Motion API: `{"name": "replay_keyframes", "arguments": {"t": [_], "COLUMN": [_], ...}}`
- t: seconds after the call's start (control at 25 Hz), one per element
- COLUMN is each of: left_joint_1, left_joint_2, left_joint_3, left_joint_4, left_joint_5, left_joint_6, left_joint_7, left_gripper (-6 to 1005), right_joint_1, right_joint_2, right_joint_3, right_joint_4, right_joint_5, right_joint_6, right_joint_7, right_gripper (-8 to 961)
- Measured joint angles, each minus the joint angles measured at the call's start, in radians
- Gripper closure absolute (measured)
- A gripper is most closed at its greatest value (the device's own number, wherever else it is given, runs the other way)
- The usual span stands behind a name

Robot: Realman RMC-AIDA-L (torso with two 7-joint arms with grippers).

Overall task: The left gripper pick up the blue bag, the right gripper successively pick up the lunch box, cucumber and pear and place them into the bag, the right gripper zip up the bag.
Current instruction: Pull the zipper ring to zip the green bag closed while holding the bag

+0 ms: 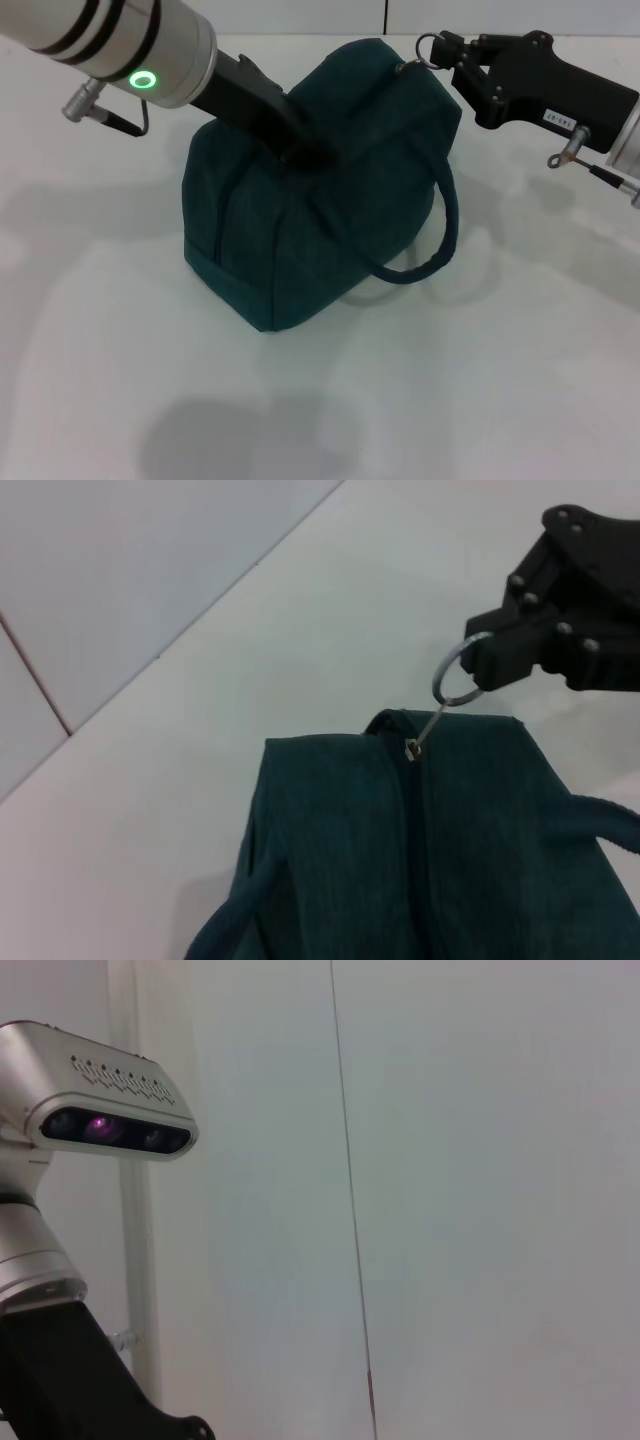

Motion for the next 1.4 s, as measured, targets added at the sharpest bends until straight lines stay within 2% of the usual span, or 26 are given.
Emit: {"name": "replay_keyframes", "arguments": {"t": [0.2, 0.4, 1.2, 1.4], "left_joint_1": [0.0, -0.001, 0.021, 0.028], "left_joint_2": [0.0, 0.001, 0.003, 0.002], "left_joint_3": [-0.001, -0.001, -0.003, -0.003], "left_joint_4": [-0.003, -0.005, 0.026, 0.04], "left_joint_5": [0.001, 0.002, -0.003, -0.016], "left_joint_6": [-0.01, -0.011, -0.01, -0.011], "left_joint_7": [-0.001, -0.001, 0.009, 0.01], "left_gripper": [470, 646, 841, 874], "right_joint_1": [-0.001, -0.005, -0.021, -0.02], "right_joint_2": [0.0, 0.0, 0.001, 0.0], "right_joint_3": [0.001, 0.009, 0.14, 0.149], "right_joint_4": [0.0, 0.0, 0.071, 0.125], "right_joint_5": [0.0, 0.0, 0.0, 0.055], "right_joint_6": [0.0, 0.0, -0.081, -0.089], "right_joint_7": [-0.002, -0.002, 0.007, 0.011], "right_gripper": [838, 836, 829, 827]}}
